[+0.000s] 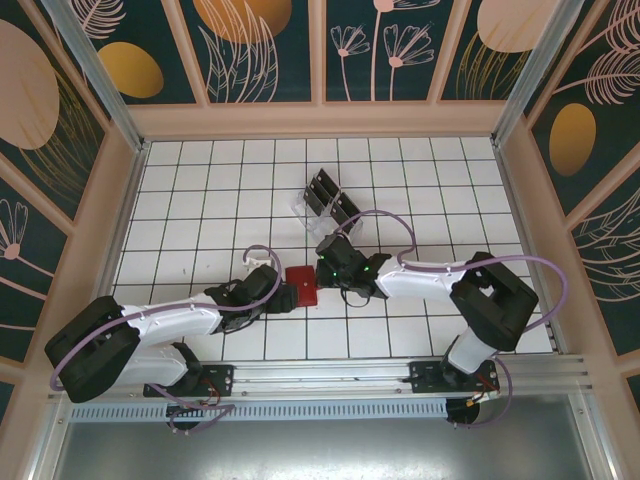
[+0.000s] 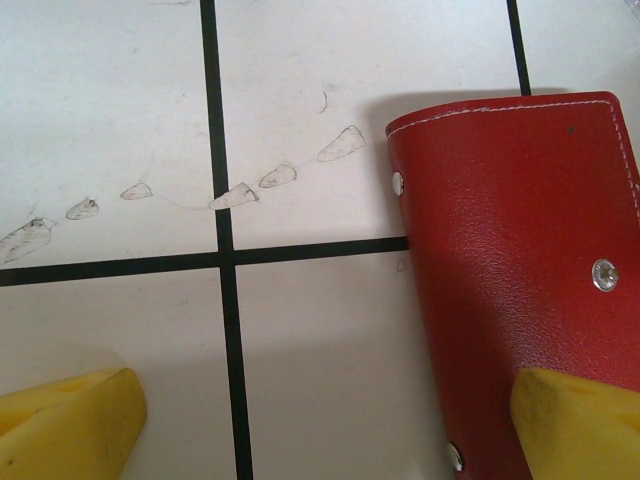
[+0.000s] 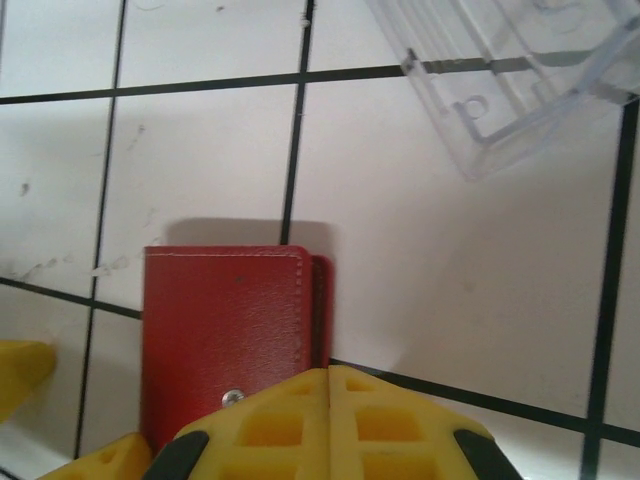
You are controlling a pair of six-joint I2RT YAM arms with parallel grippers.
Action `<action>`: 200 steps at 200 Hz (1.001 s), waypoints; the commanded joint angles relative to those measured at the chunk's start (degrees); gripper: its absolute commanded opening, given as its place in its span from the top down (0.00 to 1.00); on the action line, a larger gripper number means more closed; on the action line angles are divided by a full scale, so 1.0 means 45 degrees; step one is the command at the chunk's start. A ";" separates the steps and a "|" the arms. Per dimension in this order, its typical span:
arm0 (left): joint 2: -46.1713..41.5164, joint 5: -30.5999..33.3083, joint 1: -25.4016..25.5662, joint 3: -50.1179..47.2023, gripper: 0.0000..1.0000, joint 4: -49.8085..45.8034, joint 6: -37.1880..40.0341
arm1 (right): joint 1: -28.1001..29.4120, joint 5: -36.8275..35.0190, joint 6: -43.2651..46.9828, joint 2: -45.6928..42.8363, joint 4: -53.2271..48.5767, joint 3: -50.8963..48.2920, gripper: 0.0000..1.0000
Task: Put the credit cards into the card holder
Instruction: Close the button on the card holder.
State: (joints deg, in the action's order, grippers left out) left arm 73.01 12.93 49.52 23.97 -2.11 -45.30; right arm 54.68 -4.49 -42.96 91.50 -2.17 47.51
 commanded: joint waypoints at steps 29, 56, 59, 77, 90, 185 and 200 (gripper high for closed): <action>0.0347 -0.0031 -0.0091 -0.0541 0.05 -0.0225 -0.0279 | -0.0002 0.0745 -0.0742 -0.0091 0.1511 -0.0061 1.00; 0.0356 -0.0056 -0.0096 -0.0541 0.05 -0.0195 -0.0269 | 0.0125 0.0744 -0.0821 0.0487 0.1727 0.0140 1.00; 0.0352 -0.0057 -0.0089 -0.0555 0.05 -0.0190 -0.0278 | 0.0144 0.0747 -0.0834 0.0547 0.1759 0.0160 1.00; 0.0342 -0.0060 -0.0104 -0.0580 0.05 -0.0176 -0.0247 | 0.0200 0.1061 -0.0878 0.0852 0.1911 0.0258 1.00; 0.0345 -0.0085 -0.0104 -0.0598 0.05 -0.0156 -0.0261 | 0.0230 0.1083 -0.0895 0.1042 0.1997 0.0348 1.00; 0.0336 -0.0148 -0.0086 -0.0716 0.05 -0.0039 -0.0286 | 0.0409 0.1167 -0.0924 0.1887 0.2233 0.0926 1.00; 0.0321 -0.0163 -0.0085 -0.0711 0.05 -0.0020 -0.0285 | 0.0438 0.1230 -0.0945 0.2003 0.2259 0.0948 1.00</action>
State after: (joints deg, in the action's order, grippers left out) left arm 72.75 13.17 49.52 23.24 -0.89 -45.50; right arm 56.14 0.78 -46.68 98.94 6.74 50.06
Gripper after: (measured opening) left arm 0.950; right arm 0.044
